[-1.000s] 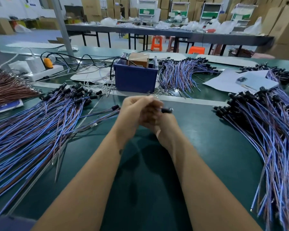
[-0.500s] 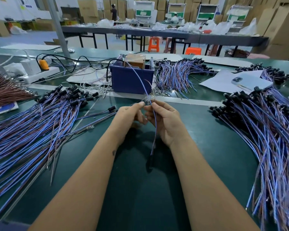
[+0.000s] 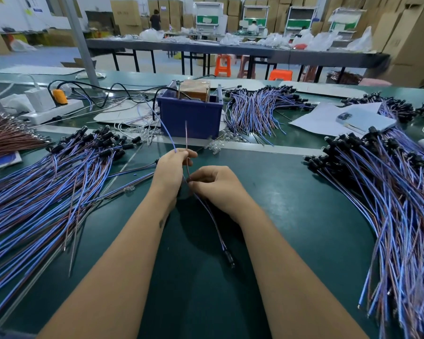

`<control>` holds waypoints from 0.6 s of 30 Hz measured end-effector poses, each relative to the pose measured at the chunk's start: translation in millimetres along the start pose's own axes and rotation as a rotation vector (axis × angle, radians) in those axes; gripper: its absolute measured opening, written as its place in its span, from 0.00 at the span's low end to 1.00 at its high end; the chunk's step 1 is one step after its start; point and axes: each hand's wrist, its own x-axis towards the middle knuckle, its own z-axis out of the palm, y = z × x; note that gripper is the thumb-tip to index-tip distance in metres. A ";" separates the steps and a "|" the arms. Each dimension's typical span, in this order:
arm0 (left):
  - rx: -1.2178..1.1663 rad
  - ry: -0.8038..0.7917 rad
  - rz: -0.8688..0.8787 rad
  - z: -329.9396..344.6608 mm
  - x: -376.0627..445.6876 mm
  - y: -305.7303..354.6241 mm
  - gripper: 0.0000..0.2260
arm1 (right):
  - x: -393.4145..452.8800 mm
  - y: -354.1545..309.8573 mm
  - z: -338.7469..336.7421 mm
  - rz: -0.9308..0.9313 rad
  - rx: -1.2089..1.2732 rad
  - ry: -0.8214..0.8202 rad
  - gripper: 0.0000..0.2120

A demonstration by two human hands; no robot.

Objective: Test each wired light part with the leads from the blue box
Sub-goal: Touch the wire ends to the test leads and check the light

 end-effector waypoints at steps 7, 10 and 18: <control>-0.133 -0.291 -0.078 6.4 -10.8 0.1 0.11 | 2.4 3.2 -0.7 0.015 0.252 0.150 0.08; -0.111 -0.226 -0.115 10.0 -7.1 1.5 0.15 | 3.4 4.8 -0.1 0.033 0.251 0.177 0.09; 0.111 -0.063 0.150 -2.0 -3.7 -6.5 0.10 | 7.1 6.9 2.6 -0.028 0.068 0.313 0.05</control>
